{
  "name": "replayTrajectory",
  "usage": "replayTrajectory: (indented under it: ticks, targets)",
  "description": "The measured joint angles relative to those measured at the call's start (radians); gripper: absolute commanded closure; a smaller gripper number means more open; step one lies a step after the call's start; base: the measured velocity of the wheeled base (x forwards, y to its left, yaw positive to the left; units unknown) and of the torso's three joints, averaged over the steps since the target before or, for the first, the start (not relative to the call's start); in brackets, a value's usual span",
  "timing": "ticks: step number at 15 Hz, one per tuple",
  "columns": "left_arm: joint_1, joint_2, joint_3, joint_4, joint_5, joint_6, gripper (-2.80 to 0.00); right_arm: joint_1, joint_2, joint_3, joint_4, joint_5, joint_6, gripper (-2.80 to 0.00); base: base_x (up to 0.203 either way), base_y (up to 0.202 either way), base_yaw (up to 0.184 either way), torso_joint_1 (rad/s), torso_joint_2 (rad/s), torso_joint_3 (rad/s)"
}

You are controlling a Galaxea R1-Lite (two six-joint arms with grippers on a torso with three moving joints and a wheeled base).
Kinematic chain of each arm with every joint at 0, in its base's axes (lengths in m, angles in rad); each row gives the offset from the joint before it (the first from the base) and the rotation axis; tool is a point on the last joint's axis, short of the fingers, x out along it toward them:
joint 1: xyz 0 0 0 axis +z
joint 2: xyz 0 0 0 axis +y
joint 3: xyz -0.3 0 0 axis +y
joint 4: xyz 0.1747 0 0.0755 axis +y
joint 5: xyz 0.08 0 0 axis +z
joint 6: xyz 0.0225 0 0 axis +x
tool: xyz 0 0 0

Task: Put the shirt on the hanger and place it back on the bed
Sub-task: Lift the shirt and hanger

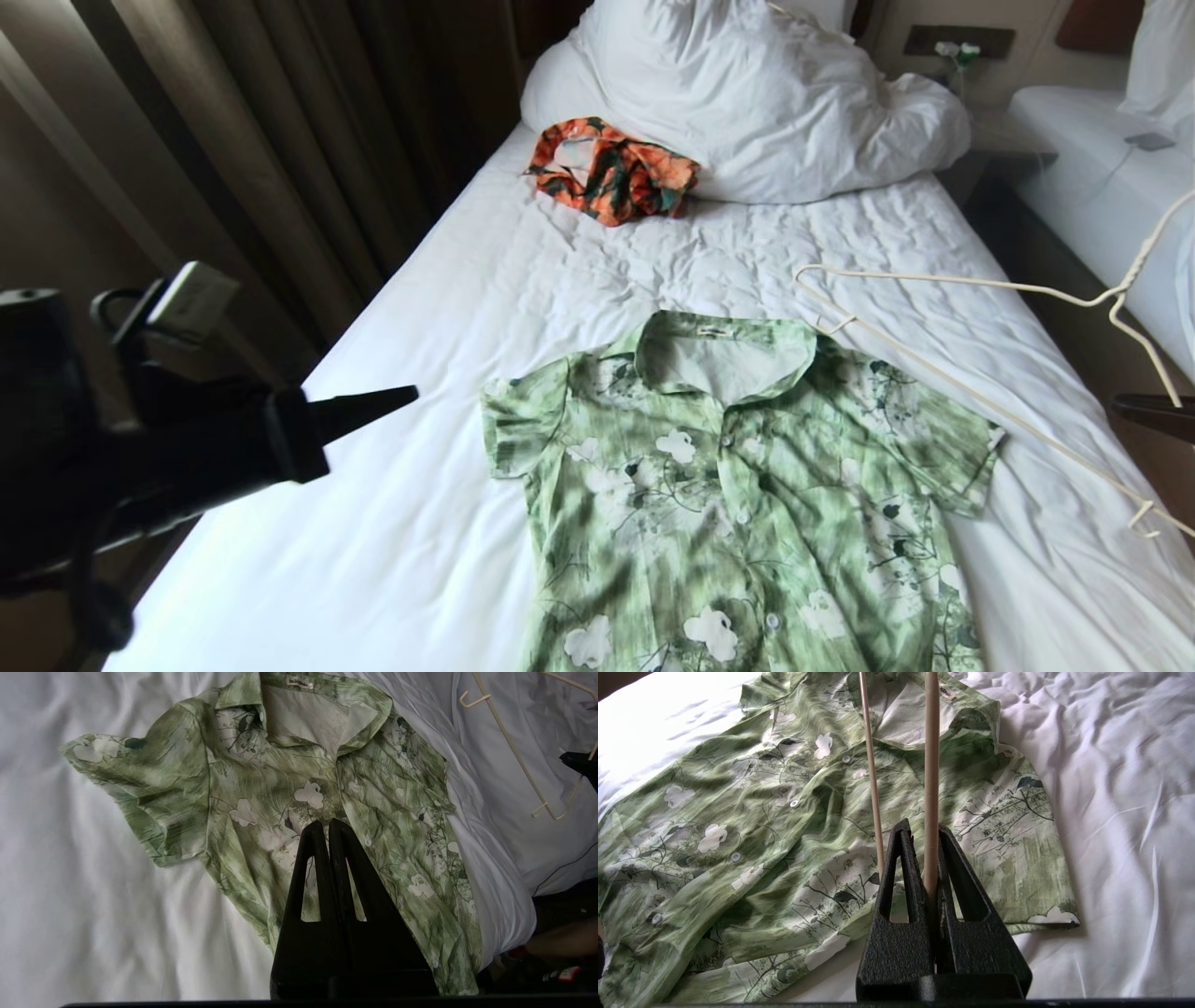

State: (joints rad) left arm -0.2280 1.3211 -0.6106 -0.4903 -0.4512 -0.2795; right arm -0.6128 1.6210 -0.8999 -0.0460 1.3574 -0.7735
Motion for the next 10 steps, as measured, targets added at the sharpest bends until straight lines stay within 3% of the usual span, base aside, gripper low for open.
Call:
replayTrajectory:
  ticks: [4, 8, 10]
  targets:
    - [-0.094, 0.383, -0.219, -0.128, 0.018, 0.003, 0.00, 0.009, 0.016, -0.024, -0.002, 0.000, 0.020, 0.00, 0.000, 0.000, 0.000, 0.000, 0.00, 0.000]
    - [-0.104, 0.695, -0.530, -0.161, 0.068, 0.081, 0.00, 0.032, 0.025, -0.027, -0.005, -0.003, 0.019, 0.00, 0.000, 0.000, 0.000, 0.000, 0.00, 0.000]
    - [-0.113, 0.794, -0.617, -0.162, 0.082, 0.098, 0.00, 0.039, 0.029, -0.028, -0.007, -0.009, 0.019, 0.00, 0.000, 0.000, 0.000, 0.000, 0.00, 0.000]
